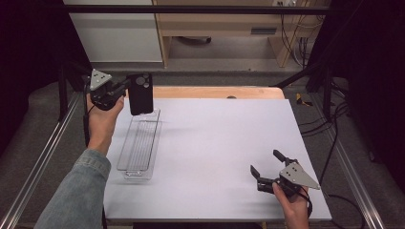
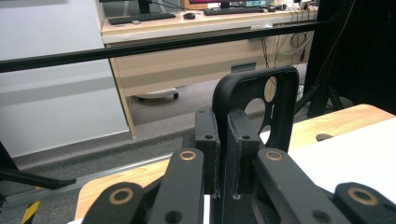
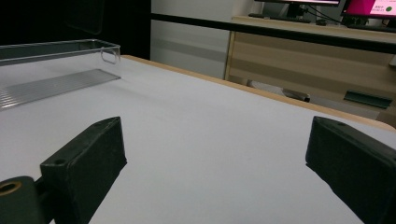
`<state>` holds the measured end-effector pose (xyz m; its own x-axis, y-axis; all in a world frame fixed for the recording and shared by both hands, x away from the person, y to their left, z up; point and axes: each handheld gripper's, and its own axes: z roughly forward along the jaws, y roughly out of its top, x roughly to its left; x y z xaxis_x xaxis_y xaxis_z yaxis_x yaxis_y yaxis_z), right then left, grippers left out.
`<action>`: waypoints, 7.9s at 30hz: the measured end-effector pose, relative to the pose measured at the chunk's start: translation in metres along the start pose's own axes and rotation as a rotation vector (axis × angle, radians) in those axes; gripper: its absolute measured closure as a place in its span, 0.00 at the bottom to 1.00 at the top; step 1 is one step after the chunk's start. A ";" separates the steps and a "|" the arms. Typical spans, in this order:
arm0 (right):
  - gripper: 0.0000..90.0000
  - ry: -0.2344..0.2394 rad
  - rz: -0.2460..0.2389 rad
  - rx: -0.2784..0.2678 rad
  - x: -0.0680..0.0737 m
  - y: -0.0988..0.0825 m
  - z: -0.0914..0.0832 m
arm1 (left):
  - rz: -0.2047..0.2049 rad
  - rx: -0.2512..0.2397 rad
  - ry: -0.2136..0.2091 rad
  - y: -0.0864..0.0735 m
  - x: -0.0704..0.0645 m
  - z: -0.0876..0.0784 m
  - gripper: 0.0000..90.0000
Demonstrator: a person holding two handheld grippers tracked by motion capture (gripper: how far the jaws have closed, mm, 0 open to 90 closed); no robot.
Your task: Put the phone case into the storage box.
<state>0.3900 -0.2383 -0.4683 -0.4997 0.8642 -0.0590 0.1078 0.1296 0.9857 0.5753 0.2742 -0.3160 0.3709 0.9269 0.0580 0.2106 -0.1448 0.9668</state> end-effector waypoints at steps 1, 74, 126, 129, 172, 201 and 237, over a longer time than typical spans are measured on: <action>0.06 0.000 0.001 0.001 0.000 0.000 0.000 | 0.000 0.000 0.000 0.000 0.000 0.000 0.93; 0.07 0.041 -0.003 0.016 0.002 -0.004 0.006 | -0.040 0.050 -0.031 -0.046 0.012 0.038 0.93; 0.07 0.042 -0.005 0.020 0.001 -0.005 0.007 | -0.008 0.112 -0.050 -0.057 0.008 0.050 0.93; 0.07 0.044 -0.006 0.022 0.001 -0.005 0.007 | -0.008 0.114 -0.050 -0.057 0.009 0.050 0.93; 0.06 0.054 0.008 0.016 0.000 -0.006 0.007 | -0.006 0.150 0.014 -0.056 0.005 0.062 0.93; 0.06 0.053 0.007 0.015 -0.001 -0.006 0.007 | -0.002 0.178 0.021 -0.054 0.002 0.070 0.93; 0.06 0.057 0.017 0.016 0.000 -0.006 0.008 | 0.028 0.162 0.085 -0.051 0.002 0.070 0.63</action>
<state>0.3960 -0.2353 -0.4754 -0.5460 0.8371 -0.0327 0.1302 0.1234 0.9838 0.6288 0.2592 -0.3831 0.3023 0.9466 0.1123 0.3463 -0.2188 0.9122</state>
